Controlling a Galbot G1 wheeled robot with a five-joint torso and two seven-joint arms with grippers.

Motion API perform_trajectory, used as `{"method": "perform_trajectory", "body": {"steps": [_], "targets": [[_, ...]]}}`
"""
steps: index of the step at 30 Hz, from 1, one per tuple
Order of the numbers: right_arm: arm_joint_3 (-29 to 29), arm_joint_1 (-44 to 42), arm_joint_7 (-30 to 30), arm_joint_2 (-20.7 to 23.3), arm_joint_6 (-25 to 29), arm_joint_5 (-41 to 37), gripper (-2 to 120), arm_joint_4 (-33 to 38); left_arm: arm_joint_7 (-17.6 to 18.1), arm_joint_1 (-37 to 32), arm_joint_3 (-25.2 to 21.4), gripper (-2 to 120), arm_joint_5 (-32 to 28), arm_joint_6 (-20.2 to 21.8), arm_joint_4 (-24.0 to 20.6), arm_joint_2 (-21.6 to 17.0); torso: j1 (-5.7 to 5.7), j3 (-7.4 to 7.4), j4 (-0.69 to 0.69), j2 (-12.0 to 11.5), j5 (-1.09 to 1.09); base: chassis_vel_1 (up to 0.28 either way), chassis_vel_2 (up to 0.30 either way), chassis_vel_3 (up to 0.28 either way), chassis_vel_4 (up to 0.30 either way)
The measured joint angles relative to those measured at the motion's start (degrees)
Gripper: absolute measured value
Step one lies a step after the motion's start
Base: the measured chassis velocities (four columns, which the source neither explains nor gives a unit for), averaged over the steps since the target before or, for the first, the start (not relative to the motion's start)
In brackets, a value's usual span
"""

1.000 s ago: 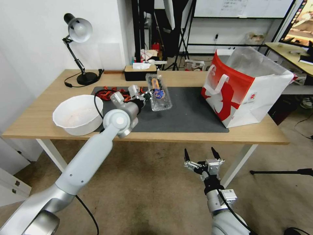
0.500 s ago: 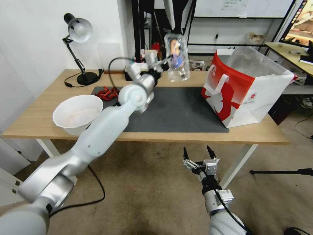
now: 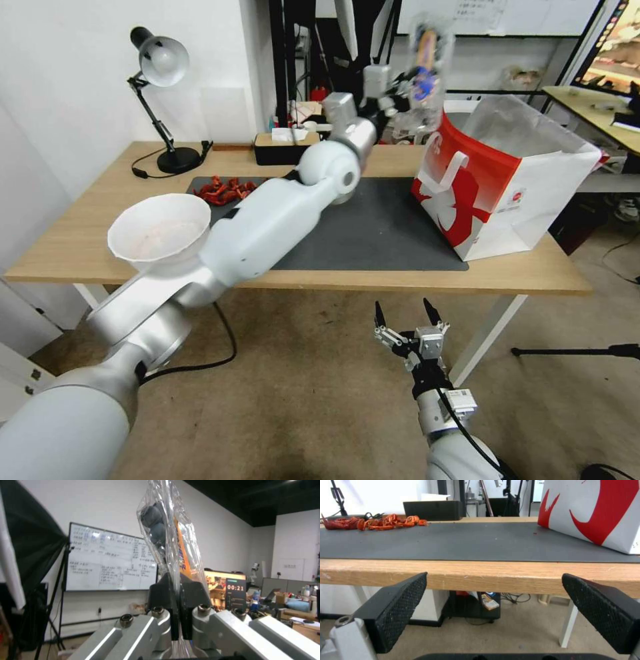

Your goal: Close the takeout container lid, then place the container into the takeout bag.

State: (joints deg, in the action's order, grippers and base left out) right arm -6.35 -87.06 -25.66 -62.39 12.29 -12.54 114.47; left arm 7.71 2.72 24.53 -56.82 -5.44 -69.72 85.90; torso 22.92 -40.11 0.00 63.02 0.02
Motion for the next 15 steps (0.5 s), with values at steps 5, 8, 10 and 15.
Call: {"method": "perform_trajectory", "body": {"steps": [5, 8, 10, 15], "targets": [[-0.1, 0.0, 0.0, -0.2, 0.0, 0.2, 100, -0.1, -0.7, 2.1, 1.3, 0, 2.2, -1.4, 2.8, 3.2, 0.0, 0.0, 0.0, 0.0, 0.0, 0.0, 0.0, 0.0, 0.0], [-0.1, -0.2, 0.1, -0.3, 0.0, 0.3, 100, -0.2, -1.7, 3.9, 2.7, 0, 3.7, -2.8, 5.3, 5.6, 0.0, 0.0, 0.0, 0.0, 0.0, 0.0, 0.0, 0.0, 0.0], [-0.1, -0.2, 0.1, -0.4, 0.0, 0.4, 100, -0.2, -2.2, 4.5, 3.2, 0, 4.5, -3.7, 6.3, 6.3, 0.0, 0.0, -0.02, 0.0, -0.01, 0.0, 0.0, 0.0, 0.0], [-0.2, -0.4, 0.1, -0.8, 0.1, 0.7, 100, -0.7, -4.6, 5.9, 5.4, 0, 6.1, -5.8, 10.1, 6.6, 0.0, 0.0, 0.02, 0.0, -0.02, 0.0, 0.0, 0.0, 0.0]]}}
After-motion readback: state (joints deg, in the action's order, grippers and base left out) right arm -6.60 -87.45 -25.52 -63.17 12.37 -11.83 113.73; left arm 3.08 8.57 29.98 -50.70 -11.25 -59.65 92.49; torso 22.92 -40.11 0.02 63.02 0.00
